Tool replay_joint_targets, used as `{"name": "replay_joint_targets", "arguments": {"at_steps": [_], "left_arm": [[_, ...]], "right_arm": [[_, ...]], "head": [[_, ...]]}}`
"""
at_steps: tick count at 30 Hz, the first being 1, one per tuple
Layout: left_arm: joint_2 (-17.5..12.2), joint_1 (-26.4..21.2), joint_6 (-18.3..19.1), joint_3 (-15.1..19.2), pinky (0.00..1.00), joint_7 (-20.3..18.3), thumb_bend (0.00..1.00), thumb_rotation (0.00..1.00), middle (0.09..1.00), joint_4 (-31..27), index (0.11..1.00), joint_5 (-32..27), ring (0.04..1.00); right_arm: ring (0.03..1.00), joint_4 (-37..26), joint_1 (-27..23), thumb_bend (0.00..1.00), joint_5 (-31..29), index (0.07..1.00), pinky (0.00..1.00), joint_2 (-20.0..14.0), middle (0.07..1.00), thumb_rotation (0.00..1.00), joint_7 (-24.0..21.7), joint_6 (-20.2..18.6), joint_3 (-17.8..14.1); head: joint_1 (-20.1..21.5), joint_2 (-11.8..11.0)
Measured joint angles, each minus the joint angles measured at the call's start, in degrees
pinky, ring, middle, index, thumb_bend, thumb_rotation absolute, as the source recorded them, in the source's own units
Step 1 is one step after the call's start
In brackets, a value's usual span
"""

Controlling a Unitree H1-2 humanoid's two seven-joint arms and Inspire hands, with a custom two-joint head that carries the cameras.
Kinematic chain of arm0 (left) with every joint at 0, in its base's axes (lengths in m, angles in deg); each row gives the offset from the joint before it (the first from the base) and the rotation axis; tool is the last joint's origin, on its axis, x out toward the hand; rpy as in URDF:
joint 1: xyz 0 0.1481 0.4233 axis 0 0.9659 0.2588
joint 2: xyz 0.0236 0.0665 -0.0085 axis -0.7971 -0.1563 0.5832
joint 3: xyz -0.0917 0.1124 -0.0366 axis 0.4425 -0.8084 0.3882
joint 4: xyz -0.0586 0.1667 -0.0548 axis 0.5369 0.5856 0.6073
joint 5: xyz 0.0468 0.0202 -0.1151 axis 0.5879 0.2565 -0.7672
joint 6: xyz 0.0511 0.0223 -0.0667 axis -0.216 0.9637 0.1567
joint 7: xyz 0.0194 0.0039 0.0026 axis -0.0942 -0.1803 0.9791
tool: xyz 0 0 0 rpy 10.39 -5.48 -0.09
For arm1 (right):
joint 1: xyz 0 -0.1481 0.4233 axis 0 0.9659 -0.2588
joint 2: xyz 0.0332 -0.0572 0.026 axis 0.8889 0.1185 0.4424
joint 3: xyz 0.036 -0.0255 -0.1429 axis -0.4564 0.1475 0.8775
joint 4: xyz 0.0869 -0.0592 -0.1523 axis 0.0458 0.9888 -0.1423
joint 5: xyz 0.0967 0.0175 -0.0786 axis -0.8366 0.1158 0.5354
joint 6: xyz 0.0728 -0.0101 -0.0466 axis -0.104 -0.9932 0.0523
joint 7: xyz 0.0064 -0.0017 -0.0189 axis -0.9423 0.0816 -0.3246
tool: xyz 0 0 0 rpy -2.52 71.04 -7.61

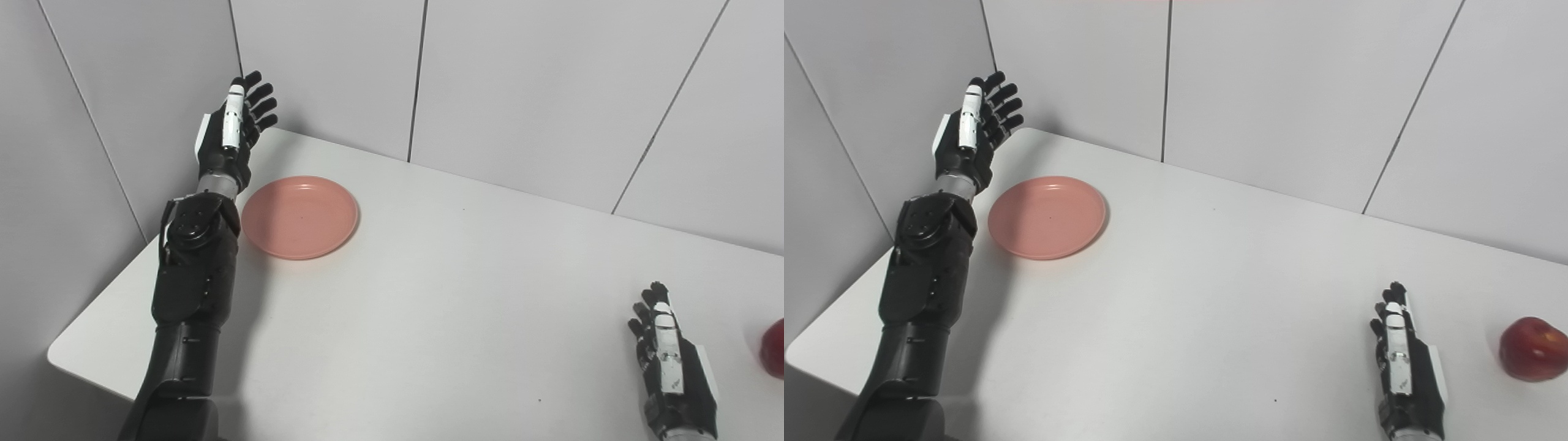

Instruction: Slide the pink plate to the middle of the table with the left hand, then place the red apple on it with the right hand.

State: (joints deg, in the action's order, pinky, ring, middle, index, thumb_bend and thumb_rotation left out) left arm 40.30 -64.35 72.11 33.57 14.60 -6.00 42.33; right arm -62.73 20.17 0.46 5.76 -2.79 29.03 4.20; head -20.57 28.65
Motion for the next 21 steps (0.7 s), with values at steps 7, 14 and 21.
{"name": "replay_joint_targets", "arguments": {"at_steps": [7, 14, 21], "left_arm": [[-0.4, 0.0, 0.1, 1.6, 0.83, 0.7, 0.35, 1.0, 0.848, 2.1, 0.837, -1.3, 0.842], [-2.0, 0.0, 0.0, 2.5, 0.84, 0.8, 0.37, 1.0, 0.836, 4.4, 0.824, -1.7, 0.837], [-2.2, 0.0, -0.5, 2.6, 0.82, 1.1, 0.36, 1.0, 0.847, 6.1, 0.833, -2.4, 0.844]], "right_arm": [[1.0, 0.0, 0.0, 0.14, 0.2, 1.0, 1.0, 0.0, 1.0, 1.0, 0.0, 0.0, 0.0], [1.0, 0.0, 0.0, 0.11, 0.2, 1.0, 1.0, 0.0, 1.0, 1.0, 0.0, 0.0, 0.0], [1.0, 0.0, 0.0, 0.13, 0.0, 1.0, 1.0, 0.0, 1.0, 1.0, 0.0, 0.0, -0.2]], "head": [[-0.2, 0.1], [-0.4, 0.2], [-0.5, 0.4]]}}
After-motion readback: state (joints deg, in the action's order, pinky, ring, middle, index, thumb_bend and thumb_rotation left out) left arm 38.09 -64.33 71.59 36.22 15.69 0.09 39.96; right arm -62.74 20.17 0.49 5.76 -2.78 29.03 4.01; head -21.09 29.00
